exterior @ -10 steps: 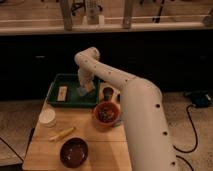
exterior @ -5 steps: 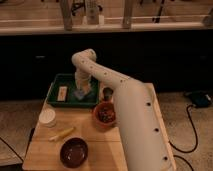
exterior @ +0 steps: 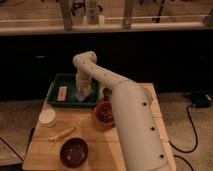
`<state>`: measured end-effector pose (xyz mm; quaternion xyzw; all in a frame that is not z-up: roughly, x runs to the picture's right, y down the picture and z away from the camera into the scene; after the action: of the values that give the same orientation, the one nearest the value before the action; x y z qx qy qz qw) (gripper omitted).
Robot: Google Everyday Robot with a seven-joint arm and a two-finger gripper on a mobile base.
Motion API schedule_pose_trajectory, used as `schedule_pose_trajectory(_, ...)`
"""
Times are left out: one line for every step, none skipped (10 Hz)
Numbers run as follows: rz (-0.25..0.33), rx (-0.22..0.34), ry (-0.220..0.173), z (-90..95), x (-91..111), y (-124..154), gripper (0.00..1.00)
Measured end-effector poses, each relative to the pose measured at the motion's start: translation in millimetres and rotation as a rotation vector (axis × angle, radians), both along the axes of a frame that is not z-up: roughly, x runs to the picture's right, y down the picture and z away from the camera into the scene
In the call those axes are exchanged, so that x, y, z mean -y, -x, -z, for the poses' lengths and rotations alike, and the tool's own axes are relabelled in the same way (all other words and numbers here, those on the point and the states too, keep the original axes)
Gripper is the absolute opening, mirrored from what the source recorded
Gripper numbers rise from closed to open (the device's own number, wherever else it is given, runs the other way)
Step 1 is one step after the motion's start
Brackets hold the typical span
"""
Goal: Wipe tray with sponge
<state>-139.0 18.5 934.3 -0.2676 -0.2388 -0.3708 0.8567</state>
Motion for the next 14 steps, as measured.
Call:
schedule_pose_trajectory(-0.006, 0.0, 0.005, -1.1, 0.2, -2.8, 0.0)
schedule_pose_trajectory(-0.014, 0.0, 0.008, -2.7, 2.3, -5.8, 0.0)
schedule_pose_trajectory(-0.02, 0.002, 0.01, -4.2, 4.4, -6.7, 0.0)
schedule_pose_trajectory(-0.024, 0.003, 0.01, -6.0, 6.6, -7.0, 0.0)
schedule_pose_trajectory(-0.03, 0.008, 0.009, -8.8, 10.6, -6.4, 0.0)
schedule_pose_trajectory(-0.037, 0.011, 0.007, -13.2, 16.7, -7.0, 0.0)
schedule_pose_trajectory(-0.044, 0.013, 0.002, -18.8, 23.2, -7.5, 0.0)
schedule_pose_trajectory(-0.052, 0.017, -0.004, -22.2, 28.7, -6.9, 0.0)
schedule_pose_trajectory(-0.06, 0.025, -0.009, -26.0, 34.3, -5.4, 0.0)
schedule_pose_trajectory(-0.069, 0.034, -0.017, -29.8, 40.1, -4.2, 0.0)
schedule_pose_trajectory(-0.069, 0.05, -0.017, -32.3, 42.9, -2.3, 0.0)
schedule_pose_trajectory(-0.049, 0.094, 0.002, -31.8, 40.4, 9.4, 0.0)
schedule_pose_trajectory(-0.029, 0.127, 0.014, -28.0, 35.6, 20.1, 0.0)
schedule_pose_trajectory(-0.007, 0.155, 0.026, -22.9, 27.8, 26.2, 0.0)
